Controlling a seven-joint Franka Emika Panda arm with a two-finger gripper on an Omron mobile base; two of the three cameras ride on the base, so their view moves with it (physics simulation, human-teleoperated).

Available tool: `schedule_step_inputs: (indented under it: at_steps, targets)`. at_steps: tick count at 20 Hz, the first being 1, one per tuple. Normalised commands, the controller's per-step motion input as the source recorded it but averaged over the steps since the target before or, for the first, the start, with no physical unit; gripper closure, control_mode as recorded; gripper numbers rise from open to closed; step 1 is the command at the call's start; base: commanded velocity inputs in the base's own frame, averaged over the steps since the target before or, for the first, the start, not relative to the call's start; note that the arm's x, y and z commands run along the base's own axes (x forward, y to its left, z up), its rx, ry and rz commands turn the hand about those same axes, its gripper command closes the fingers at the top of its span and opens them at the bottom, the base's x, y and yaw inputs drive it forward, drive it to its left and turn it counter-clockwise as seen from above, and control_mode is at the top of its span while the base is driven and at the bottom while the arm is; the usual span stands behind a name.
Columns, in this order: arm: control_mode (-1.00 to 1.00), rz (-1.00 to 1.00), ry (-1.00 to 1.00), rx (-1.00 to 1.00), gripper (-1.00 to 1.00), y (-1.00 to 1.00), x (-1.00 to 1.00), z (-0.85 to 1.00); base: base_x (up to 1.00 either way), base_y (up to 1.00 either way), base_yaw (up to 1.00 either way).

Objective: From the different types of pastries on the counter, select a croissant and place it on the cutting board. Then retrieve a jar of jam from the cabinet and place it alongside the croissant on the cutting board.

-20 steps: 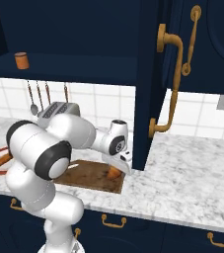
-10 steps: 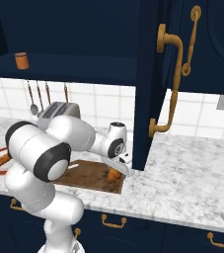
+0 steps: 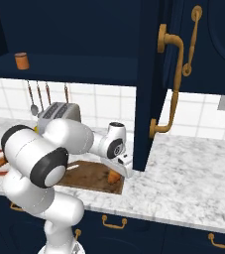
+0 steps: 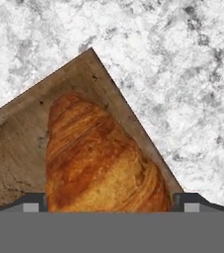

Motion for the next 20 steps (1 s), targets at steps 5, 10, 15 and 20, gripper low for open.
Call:
schedule_step_inputs:
  at_steps: [5,10,15,20]
  targets:
    - [-1.00,-0.05,0.00,-0.09,-1.00,0.36,0.00,0.04,0.00,0.00,0.00]
    - [-1.00,-0.01,0.01,-0.12,-1.00,0.06,0.00,0.01,0.00,0.00,0.00]
    - [-1.00,0.00,0.05,-0.07,-1.00,0.00,-0.06,0.38,0.00,0.00,0.00]
    - [-1.00,0.00,0.01,-0.03,-1.00,0.00,-0.09,0.79,0.00,0.00,0.00]
